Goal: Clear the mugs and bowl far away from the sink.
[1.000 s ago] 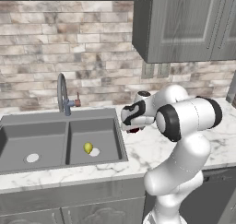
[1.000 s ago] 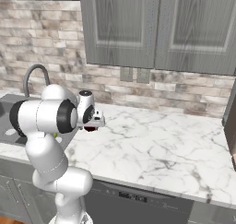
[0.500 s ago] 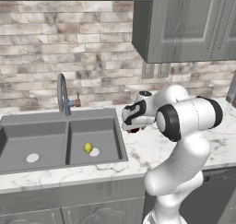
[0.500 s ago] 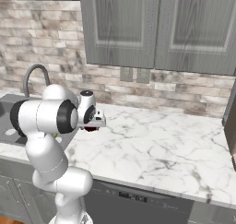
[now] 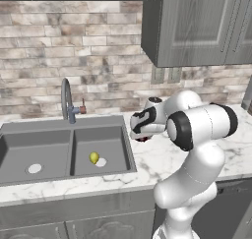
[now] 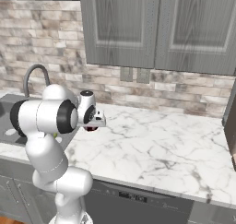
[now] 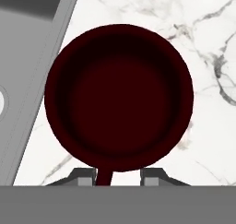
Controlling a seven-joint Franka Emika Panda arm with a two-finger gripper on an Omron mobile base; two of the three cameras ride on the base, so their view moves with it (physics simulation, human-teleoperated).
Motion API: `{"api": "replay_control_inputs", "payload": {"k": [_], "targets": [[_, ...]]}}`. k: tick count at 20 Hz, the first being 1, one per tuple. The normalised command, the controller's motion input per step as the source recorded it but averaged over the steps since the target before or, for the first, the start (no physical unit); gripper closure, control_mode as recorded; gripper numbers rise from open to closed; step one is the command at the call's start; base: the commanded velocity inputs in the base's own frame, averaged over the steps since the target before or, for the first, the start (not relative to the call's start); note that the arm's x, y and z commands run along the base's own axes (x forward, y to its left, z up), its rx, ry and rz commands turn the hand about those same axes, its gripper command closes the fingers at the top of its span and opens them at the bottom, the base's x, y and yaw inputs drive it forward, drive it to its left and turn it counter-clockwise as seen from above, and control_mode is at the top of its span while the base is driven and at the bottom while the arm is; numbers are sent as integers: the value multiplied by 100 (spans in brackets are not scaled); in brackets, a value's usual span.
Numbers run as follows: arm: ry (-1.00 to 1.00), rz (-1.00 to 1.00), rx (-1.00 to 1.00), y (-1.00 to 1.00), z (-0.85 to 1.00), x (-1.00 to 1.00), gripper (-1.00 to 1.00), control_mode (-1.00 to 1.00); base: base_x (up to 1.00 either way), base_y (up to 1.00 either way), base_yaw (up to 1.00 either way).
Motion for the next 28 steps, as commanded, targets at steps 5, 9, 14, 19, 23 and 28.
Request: {"api": "replay_control_inputs", "payload": {"k": [5, 9, 14, 19, 23, 28], "targets": [[0, 0, 0, 0, 0, 0, 100, -100, 0, 0, 0], [-2, 0, 0, 0, 0, -7, 100, -100, 0, 0, 0], [-18, 0, 1, 0, 21, -45, 100, -100, 0, 0, 0], [-34, 6, 5, 0, 62, -82, 100, -100, 0, 0, 0], [-35, 10, 6, 0, 69, -75, 100, -100, 0, 0, 0], [-25, 14, 4, 0, 85, -62, 100, -100, 0, 0, 0]]}}
